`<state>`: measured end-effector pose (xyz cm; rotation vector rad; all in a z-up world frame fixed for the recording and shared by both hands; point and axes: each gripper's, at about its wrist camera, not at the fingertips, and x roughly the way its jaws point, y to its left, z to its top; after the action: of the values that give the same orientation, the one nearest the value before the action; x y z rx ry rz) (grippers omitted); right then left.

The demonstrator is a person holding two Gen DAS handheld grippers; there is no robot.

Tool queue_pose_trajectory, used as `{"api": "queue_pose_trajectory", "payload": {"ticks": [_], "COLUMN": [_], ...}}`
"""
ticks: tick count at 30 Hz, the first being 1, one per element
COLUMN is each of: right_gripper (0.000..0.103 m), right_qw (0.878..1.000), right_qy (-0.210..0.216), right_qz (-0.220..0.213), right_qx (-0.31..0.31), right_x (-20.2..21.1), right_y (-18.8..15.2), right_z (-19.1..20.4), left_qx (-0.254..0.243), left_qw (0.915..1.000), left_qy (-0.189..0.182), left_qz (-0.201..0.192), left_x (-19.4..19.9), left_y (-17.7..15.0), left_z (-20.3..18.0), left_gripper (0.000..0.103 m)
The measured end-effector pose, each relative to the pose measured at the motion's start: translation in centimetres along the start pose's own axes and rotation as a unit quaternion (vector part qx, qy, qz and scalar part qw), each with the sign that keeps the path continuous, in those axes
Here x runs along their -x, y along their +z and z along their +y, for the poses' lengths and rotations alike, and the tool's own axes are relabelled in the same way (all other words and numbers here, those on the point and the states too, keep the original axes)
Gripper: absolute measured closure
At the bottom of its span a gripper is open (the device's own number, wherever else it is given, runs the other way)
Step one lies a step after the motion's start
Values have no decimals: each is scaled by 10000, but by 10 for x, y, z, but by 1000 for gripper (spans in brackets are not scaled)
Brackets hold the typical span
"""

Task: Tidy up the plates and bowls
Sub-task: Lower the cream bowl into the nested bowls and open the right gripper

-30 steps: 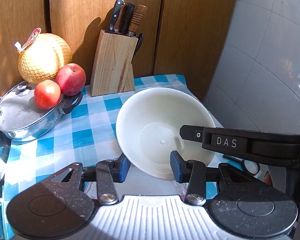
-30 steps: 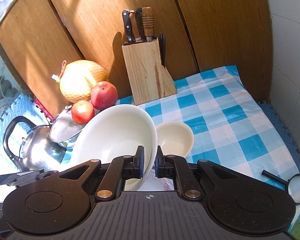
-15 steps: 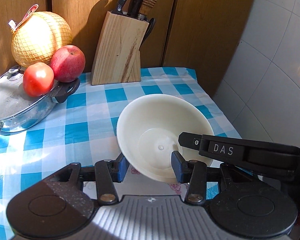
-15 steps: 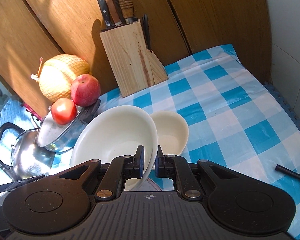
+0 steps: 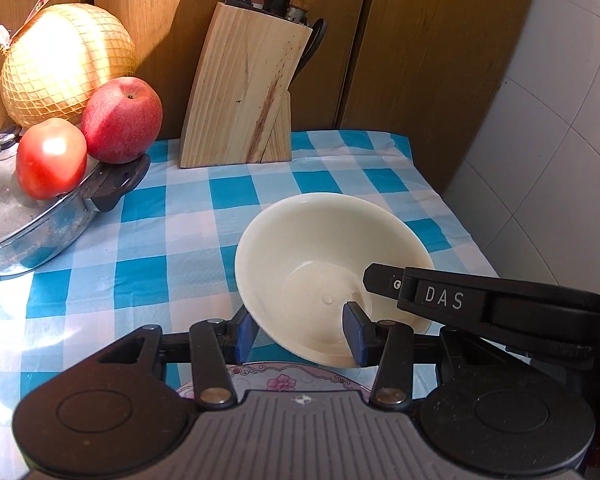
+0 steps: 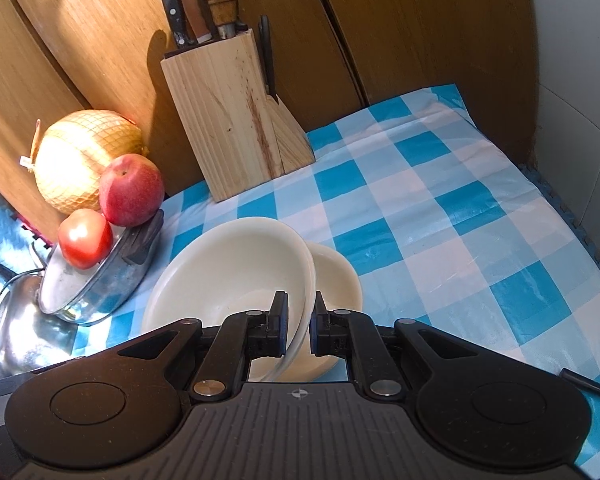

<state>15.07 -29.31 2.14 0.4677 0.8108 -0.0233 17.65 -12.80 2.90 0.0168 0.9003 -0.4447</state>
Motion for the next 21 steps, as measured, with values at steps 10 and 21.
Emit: {"api": "queue_pose_trajectory", "payload": {"ticks": [10,21], "right_gripper": [88,88], "right_qw": [9998,9984], "right_qy": [-170,-389], "right_qz": [-52,-144], "right_qx": [117,372], "right_x": [-12,-18], "right_y": [5,8], "right_z": [4,9], "left_qx": [-66,-145], "left_qw": [9999,9998], "left_qy": [95,159], "left_qz": [20,23], "left_x": [-12,-21], "left_y": [5,10], "left_z": [0,0], "left_gripper": [65,65]}}
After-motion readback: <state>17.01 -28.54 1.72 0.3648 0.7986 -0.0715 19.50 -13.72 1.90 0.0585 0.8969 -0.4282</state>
